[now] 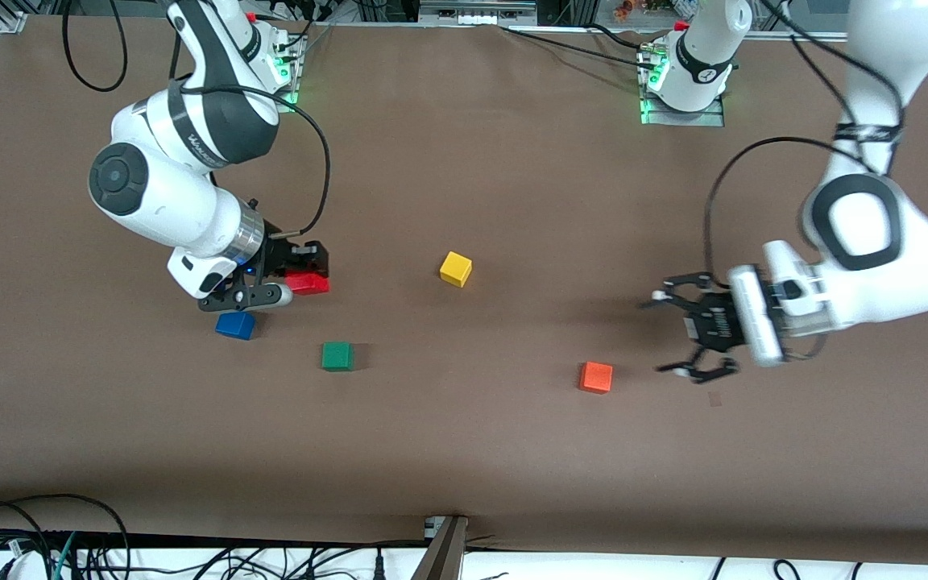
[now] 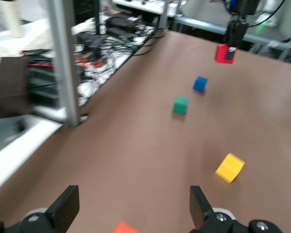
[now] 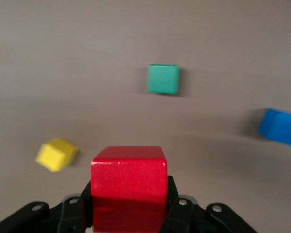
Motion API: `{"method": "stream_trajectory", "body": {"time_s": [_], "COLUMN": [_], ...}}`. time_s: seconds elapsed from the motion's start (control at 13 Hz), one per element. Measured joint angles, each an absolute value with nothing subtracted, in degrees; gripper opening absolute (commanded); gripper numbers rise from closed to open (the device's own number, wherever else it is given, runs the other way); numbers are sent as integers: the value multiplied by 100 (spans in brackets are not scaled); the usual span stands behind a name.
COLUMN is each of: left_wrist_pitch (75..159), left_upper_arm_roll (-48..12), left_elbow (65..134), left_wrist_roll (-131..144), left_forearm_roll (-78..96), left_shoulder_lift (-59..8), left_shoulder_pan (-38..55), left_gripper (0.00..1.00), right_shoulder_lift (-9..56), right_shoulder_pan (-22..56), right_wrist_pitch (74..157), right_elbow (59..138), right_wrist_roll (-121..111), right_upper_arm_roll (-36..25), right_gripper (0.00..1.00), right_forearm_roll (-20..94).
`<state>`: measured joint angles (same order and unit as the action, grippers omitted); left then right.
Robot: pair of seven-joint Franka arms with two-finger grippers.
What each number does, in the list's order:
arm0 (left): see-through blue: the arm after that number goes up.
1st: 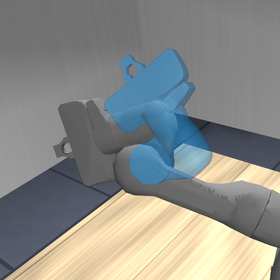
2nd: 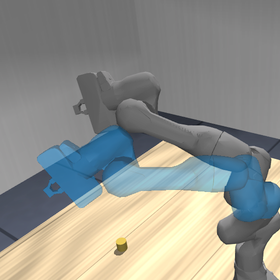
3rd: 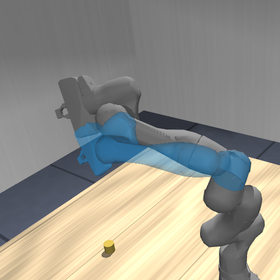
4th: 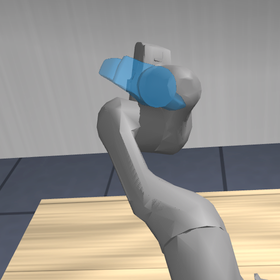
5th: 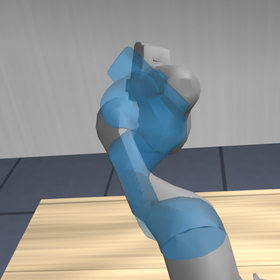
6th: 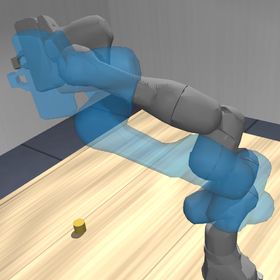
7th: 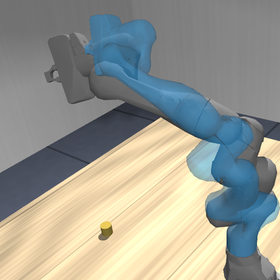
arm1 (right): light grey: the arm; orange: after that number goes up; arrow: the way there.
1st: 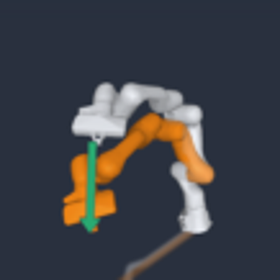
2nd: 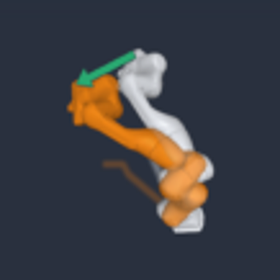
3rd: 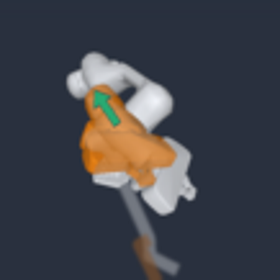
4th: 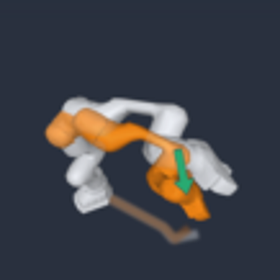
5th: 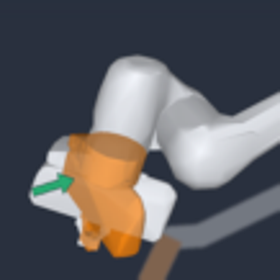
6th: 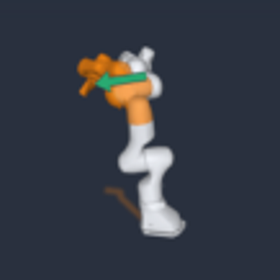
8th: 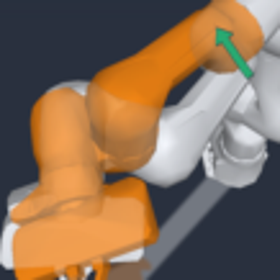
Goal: Pass red block to right arm, stack on blue
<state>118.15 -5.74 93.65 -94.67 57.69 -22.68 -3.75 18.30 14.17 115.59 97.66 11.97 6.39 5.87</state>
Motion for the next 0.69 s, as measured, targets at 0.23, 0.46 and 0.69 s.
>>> {"method": "stream_trajectory", "body": {"time_s": [0.23, 0.46, 0.69], "left_wrist_pitch": [11788, 11787, 11527], "left_upper_arm_roll": [-230, -145, 264], "left_elbow": [9549, 9818, 9952], "left_wrist_roll": [-9428, -9015, -8484], "left_forearm_roll": [4849, 4026, 3355], "left_shoulder_lift": [-1666, -1168, -797], "left_shoulder_pan": [-454, -457, -472], "left_gripper": [100, 100, 100], "right_shoulder_lift": [2124, 2393, 2562], "right_shoulder_pan": [1265, 927, 631], "right_wrist_pitch": [11622, 11906, 12607], "right_elbow": [9809, 9885, 10203], "right_wrist_roll": [1071, 394, -34], "right_upper_arm_roll": [361, 80, 9], "right_gripper": [9, 9, 9], "right_forearm_roll": [-93, -139, -139]}}
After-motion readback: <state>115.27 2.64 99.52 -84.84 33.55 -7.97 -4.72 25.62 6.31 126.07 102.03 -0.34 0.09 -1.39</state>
